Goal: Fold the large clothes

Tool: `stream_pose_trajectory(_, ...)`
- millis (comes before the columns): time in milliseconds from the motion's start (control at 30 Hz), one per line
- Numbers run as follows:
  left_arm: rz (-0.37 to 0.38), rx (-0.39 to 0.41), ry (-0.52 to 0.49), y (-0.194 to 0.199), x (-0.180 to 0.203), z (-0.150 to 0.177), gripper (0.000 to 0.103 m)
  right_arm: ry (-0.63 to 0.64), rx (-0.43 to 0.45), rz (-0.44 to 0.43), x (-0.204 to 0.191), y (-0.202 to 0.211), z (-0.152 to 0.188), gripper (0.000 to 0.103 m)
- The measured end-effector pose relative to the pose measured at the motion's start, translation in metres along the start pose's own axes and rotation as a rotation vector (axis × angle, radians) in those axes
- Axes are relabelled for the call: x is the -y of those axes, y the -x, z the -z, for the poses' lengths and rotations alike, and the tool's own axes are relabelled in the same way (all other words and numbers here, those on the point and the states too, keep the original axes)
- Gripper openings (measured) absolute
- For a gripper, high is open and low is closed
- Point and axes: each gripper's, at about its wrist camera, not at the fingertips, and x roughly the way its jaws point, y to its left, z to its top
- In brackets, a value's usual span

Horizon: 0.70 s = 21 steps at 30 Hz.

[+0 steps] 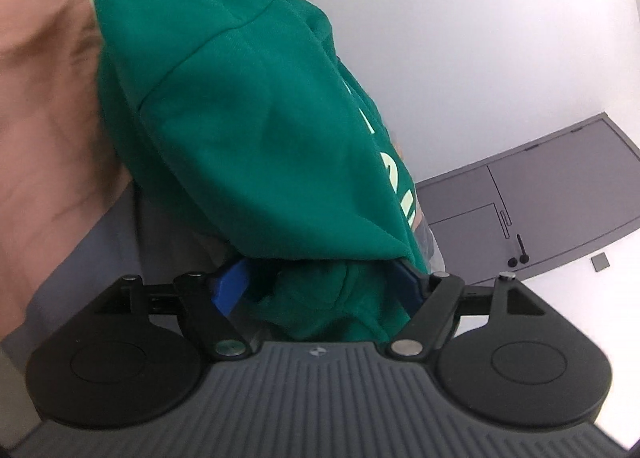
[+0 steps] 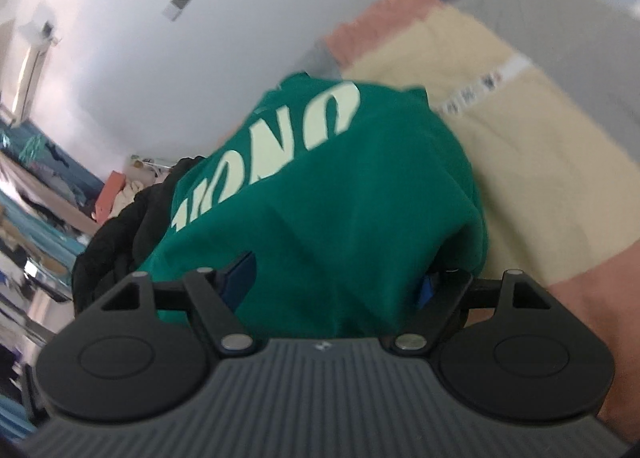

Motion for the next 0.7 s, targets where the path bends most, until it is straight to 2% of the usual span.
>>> stream_pose_trajectory(133, 0.016, 0.016, 0.031, -0.019, -0.006, -0.009, 0.078, -0.157, -0.026, -0.007, 0.025, -0.027, -0.006, 0.080)
stream_pose_trajectory(200, 0.025, 0.022, 0.016, -0.025, -0.005, -0.007, 0.075, -0.173, -0.044, -0.005, 0.027, -0.038, -0.008, 0.080)
stream_pose_trajectory(233, 0.031, 0.032, -0.003, -0.027, -0.003, -0.008, 0.071, -0.159, -0.048, 0.007, 0.025, -0.043, -0.009, 0.080)
stream_pose_trajectory(300, 0.027, 0.058, -0.055, -0.025, 0.002, -0.010, 0.043, -0.109, -0.046, 0.023, 0.019, -0.048, -0.009, 0.078)
stream_pose_trajectory(333, 0.029, 0.067, -0.072, -0.021, 0.002, -0.007, 0.027, -0.072, -0.039, 0.029, 0.014, -0.047, -0.008, 0.065)
stream_pose_trajectory(367, 0.060, 0.081, -0.087, -0.016, 0.003, -0.008, 0.024, -0.043, -0.030, 0.033, 0.012, -0.045, -0.007, 0.046)
stream_pose_trajectory(400, 0.095, 0.097, -0.097, -0.009, 0.005, -0.008, 0.022, -0.021, -0.017, 0.026, 0.008, -0.040, -0.007, 0.039)
stream_pose_trajectory(467, 0.152, 0.147, -0.139, 0.010, 0.011, -0.005, 0.020, -0.021, 0.033, -0.015, 0.005, -0.024, -0.007, 0.019)
stream_pose_trajectory(533, 0.210, 0.194, -0.181, 0.033, 0.019, -0.001, 0.019, -0.009, 0.104, -0.086, 0.000, 0.000, -0.008, 0.016)
stream_pose_trajectory(633, 0.264, 0.248, -0.233, 0.067, 0.028, 0.005, 0.018, 0.015, 0.225, -0.245, -0.012, 0.045, -0.009, 0.013)
stream_pose_trajectory(700, 0.296, 0.279, -0.262, 0.091, 0.034, 0.008, 0.018, 0.041, 0.283, -0.296, -0.024, 0.072, -0.013, 0.013)
